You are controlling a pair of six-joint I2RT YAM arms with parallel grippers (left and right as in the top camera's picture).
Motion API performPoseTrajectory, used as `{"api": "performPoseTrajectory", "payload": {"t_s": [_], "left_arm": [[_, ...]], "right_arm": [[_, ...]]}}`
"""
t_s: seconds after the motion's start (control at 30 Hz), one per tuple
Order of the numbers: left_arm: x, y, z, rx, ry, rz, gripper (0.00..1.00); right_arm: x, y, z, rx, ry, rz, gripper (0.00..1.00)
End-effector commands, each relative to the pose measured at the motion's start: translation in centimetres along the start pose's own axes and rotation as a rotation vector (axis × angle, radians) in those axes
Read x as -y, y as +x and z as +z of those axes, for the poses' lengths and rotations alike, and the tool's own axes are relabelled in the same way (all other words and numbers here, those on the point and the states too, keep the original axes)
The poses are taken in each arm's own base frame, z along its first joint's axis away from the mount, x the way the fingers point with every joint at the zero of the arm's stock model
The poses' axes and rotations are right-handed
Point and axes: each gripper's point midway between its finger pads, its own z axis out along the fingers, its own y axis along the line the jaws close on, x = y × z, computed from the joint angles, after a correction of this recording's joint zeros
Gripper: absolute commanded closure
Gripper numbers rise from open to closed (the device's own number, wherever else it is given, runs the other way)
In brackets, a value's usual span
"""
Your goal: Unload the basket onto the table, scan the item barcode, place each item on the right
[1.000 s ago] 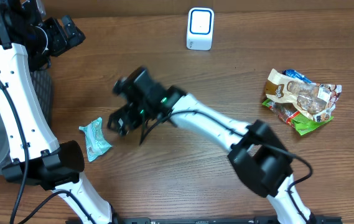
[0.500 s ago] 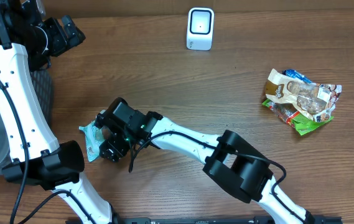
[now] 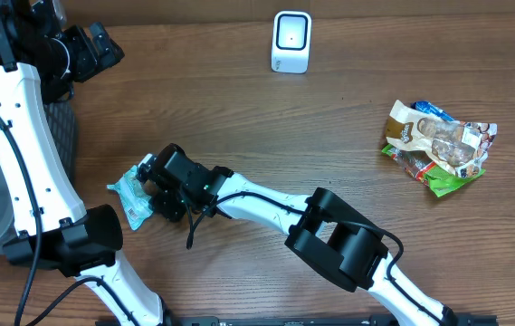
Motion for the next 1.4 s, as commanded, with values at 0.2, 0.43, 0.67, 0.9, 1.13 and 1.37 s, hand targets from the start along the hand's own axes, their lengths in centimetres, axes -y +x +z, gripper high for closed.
{"api": "performPoseTrajectory", "payload": {"t_s": [0.2, 0.43, 0.67, 0.9, 1.13, 1.37], "left_arm": [[0.5, -0.1, -1.0, 0.027, 0.007, 0.032, 0.00], [0.5, -0.1, -1.0, 0.027, 0.008, 0.032, 0.00], [0.5, -0.1, -1.0, 0.027, 0.007, 0.032, 0.00], [0.5, -0.1, -1.0, 0.027, 0.008, 0.032, 0.00], [0.9, -0.5, -1.0, 0.042, 0.030, 0.017, 0.00], [1.6, 3.0, 0.1, -0.072, -0.073, 0.049, 0.69]], "right_arm": [[0.2, -0.6, 0.2, 0.000, 0.015, -0.008, 0.96], [-1.1, -4.4, -2.4, 0.002, 0.014, -0.067, 0.69], [0.0, -4.6, -3.0, -0.010, 0.050, -0.093, 0.31], [3.4, -5.7, -7.1, -0.016, -0.084, 0.137, 0.30], [12.0, -8.5, -21.9, 0.100, -0.068, 0.354, 0.36], [18.3, -6.3, -34.8, 0.177, 0.108, 0.451, 0.23]]}}
